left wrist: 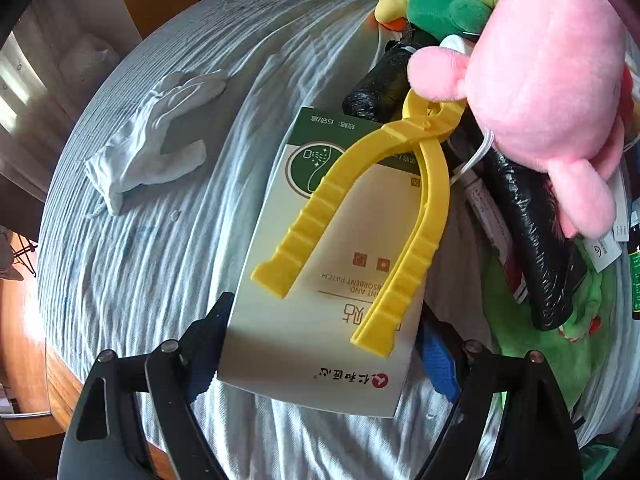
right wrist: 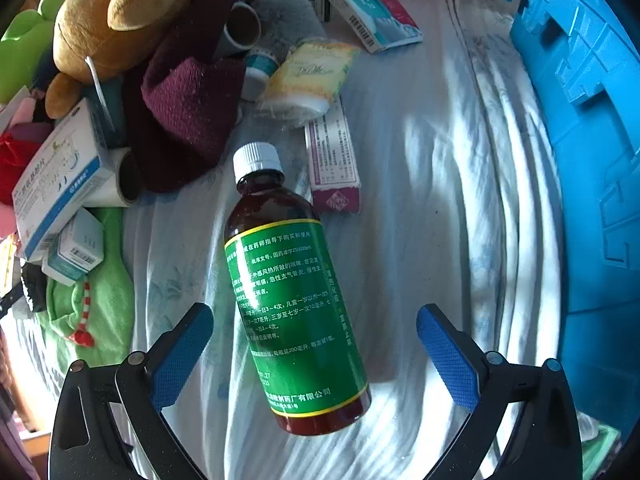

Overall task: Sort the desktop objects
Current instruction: 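Grasp the white deodorant patch box with left gripper while right grasps the green-labelled bottle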

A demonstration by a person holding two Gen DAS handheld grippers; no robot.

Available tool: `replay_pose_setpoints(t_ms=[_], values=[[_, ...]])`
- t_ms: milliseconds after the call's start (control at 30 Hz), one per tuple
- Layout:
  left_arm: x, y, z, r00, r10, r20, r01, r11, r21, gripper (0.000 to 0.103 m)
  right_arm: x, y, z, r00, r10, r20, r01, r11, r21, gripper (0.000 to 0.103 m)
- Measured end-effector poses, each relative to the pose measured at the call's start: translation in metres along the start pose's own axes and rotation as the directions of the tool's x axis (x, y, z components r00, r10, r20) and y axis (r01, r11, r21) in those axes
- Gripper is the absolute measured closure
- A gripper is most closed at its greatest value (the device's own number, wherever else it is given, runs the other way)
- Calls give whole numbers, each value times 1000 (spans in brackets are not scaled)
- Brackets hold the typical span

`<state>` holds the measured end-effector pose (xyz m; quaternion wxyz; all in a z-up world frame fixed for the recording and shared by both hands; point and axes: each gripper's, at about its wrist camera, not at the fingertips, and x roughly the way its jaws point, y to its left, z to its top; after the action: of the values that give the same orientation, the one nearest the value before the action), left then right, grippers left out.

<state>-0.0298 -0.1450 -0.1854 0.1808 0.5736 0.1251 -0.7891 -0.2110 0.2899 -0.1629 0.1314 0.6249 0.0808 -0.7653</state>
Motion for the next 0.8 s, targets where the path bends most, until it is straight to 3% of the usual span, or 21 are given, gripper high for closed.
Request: replay_pose_setpoints(t_ms=[233, 667, 700, 767, 800], values=[[-11, 20, -29, 1000, -8, -13, 7, 999, -46, 19, -2, 5, 0, 1000, 11, -4, -11, 1000, -14, 0], [-9, 10, 4, 999, 32, 22, -32, 999, -11, 23, 0, 18, 13, 999, -30, -30, 28, 997, -69, 1], [-7, 13, 7, 999, 33, 27, -33, 999, -16, 23, 0, 19, 14, 999, -32, -31, 30, 997, -68, 8], [-14, 14, 2, 998, 45, 42, -44, 999, -25, 24, -2, 21, 14, 999, -37, -34, 34, 997, -72, 31], [-16, 19, -2, 998, 51, 47, -49, 998, -28, 24, -3, 21, 13, 999, -31, -35, 29, 997, -72, 47]])
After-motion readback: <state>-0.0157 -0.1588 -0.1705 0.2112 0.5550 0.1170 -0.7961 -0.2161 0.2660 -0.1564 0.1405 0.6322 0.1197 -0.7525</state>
